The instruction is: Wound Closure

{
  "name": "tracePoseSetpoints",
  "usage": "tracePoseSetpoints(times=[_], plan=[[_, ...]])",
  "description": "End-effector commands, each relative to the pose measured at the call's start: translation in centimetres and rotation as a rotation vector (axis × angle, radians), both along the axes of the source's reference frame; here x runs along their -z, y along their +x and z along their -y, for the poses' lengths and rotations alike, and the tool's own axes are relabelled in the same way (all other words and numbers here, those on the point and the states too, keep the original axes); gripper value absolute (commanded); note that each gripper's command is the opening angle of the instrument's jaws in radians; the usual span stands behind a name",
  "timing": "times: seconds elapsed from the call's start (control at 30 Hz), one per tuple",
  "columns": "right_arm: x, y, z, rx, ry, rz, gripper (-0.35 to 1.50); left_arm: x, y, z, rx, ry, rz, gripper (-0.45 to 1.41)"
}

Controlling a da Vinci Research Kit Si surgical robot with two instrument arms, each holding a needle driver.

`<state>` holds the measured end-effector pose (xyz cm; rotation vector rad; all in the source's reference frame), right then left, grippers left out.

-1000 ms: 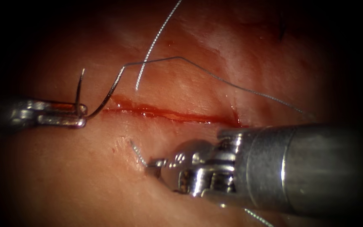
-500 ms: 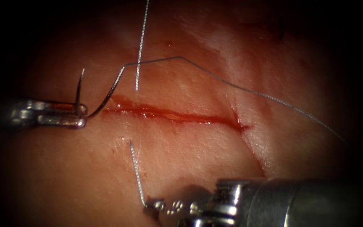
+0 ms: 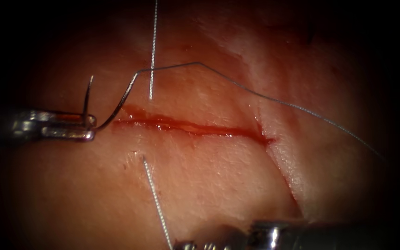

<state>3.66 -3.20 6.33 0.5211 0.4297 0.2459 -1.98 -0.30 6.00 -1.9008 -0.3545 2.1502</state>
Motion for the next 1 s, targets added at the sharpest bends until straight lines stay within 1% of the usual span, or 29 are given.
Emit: tracePoseSetpoints(times=[0.03, 0.23, 0.27, 0.3, 0.33, 0.37, 0.43, 0.6, 0.7, 0.73, 0.87, 1.0], plan=[[-0.04, 0.04, 0.08, -0.001, 0.005, 0.000, -0.35, -0.07, -0.05, 0.03, -0.001, 0.000, 0.001, -0.45], [-0.02, 0.03, 0.08, -0.003, 0.011, 0.001, -0.35, -0.07, -0.05, 0.02, 0.000, 0.000, 0.001, -0.45], [-0.02, 0.04, 0.08, -0.005, 0.009, 0.002, 0.10, -0.07, -0.05, 0.03, 0.000, 0.000, 0.001, -0.45], [-0.02, 0.04, 0.07, -0.010, 0.003, -0.002, 0.49, -0.07, -0.05, 0.02, 0.000, 0.000, 0.001, -0.45], [-0.01, 0.04, 0.06, -0.020, -0.004, -0.009, 0.79, -0.07, -0.05, 0.02, 0.000, 0.000, 0.001, -0.45], [-0.01, 0.04, 0.02, -0.038, -0.008, -0.020, 1.03, -0.07, -0.05, 0.02, 0.000, 0.000, 0.001, -0.45], [0.02, 0.04, -0.08, -0.074, -0.007, -0.032, 1.20, -0.07, -0.05, 0.02, 0.000, 0.000, 0.001, -0.45], [0.14, 0.07, -0.53, -0.191, -0.049, -0.011, 1.23, -0.07, -0.06, 0.02, 0.000, 0.000, 0.001, -0.45], [0.14, 0.19, -0.78, -0.271, -0.094, 0.004, 1.23, -0.07, -0.07, 0.03, 0.001, 0.000, 0.001, -0.45], [0.09, 0.29, -0.88, -0.292, -0.095, 0.006, 1.23, -0.07, -0.07, 0.03, 0.001, -0.001, 0.000, -0.45], [-0.08, 0.49, -0.99, -0.313, -0.101, 0.021, 1.23, -0.07, -0.06, 0.03, -0.001, 0.000, -0.002, -0.45], [-0.21, 0.62, -1.03, -0.317, -0.096, 0.023, 1.21, -0.07, -0.06, 0.03, -0.001, 0.000, -0.002, -0.45]])
